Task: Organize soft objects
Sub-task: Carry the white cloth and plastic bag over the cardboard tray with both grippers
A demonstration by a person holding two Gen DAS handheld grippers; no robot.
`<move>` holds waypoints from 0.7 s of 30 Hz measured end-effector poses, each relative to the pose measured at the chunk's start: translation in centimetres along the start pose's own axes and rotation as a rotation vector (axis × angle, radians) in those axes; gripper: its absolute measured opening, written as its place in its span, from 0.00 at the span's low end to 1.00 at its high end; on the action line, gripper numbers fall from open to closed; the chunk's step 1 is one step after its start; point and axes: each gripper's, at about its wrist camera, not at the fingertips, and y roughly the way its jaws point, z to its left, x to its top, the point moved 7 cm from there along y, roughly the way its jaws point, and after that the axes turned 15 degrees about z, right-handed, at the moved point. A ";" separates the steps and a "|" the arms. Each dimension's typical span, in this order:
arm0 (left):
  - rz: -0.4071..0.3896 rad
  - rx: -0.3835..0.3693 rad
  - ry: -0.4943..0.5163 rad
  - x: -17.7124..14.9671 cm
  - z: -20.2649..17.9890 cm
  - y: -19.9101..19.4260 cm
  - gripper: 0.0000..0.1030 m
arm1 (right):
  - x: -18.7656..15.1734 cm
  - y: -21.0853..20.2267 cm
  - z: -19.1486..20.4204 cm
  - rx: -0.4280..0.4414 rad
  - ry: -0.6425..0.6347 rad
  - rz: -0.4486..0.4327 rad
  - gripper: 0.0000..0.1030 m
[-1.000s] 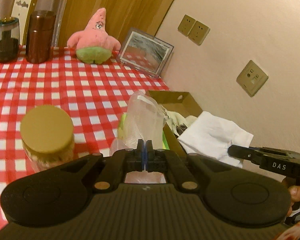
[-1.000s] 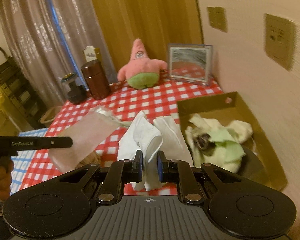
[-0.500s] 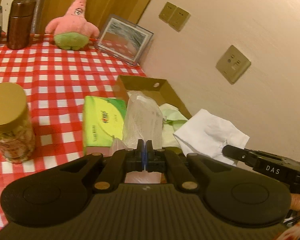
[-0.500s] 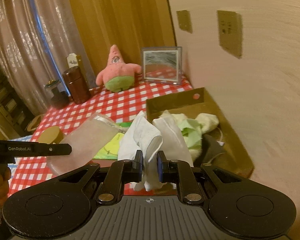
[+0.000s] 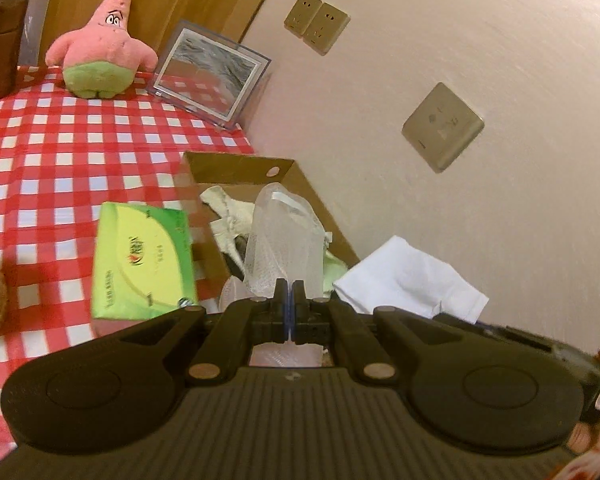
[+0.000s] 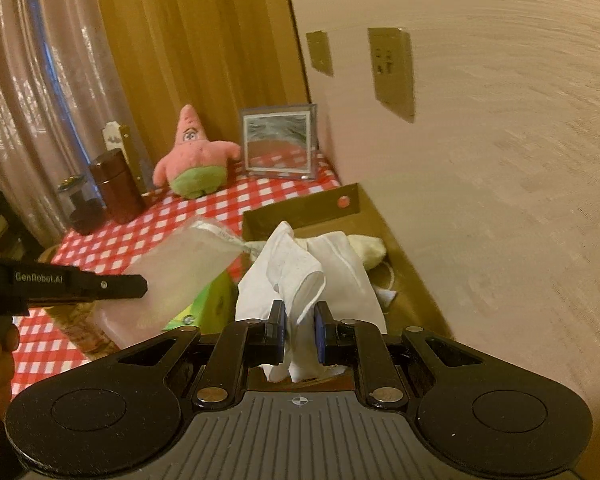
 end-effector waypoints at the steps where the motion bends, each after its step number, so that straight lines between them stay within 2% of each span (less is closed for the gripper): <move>1: -0.002 -0.002 -0.006 0.3 -0.1 0.3 0.00 | 0.1 0.1 -0.3 -0.008 0.001 -0.002 0.14; 10: -0.016 -0.005 -0.046 3.3 -0.1 4.0 0.00 | 1.6 2.1 -2.5 -0.052 -0.027 0.012 0.14; 18: 0.017 0.005 -0.066 4.8 0.1 8.4 0.00 | 2.8 5.4 -4.1 -0.075 -0.071 0.058 0.14; 21: 0.053 0.009 -0.069 4.8 0.4 10.3 0.00 | 2.8 7.1 -4.3 -0.078 -0.095 0.091 0.14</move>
